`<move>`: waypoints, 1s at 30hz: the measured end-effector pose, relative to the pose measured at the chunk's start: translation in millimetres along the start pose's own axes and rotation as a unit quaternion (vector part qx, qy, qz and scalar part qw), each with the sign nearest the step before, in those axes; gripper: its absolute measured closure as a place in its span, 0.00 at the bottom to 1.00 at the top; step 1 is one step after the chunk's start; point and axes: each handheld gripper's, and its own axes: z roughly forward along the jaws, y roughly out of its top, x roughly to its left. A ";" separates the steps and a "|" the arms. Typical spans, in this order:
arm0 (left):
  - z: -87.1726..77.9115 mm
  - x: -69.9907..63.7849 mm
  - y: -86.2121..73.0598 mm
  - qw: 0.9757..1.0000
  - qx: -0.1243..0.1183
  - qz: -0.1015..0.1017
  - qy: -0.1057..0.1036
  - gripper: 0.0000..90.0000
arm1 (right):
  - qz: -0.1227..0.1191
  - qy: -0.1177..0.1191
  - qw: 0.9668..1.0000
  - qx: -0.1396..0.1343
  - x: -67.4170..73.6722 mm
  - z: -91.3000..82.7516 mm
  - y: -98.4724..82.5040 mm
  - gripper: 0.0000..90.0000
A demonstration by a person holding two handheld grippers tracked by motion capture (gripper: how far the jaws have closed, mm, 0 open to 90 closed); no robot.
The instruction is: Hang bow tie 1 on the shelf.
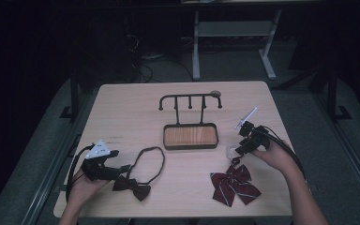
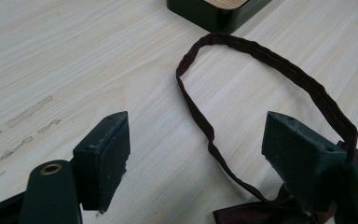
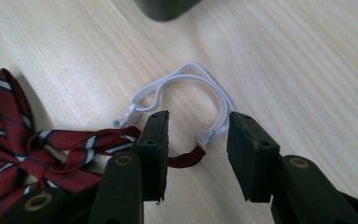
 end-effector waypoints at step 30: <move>1.5 -2.4 0.9 1.000 0.001 0.005 -0.001 0.26 | 0.028 -0.013 0.998 0.058 -4.9 17.8 1.6 0.71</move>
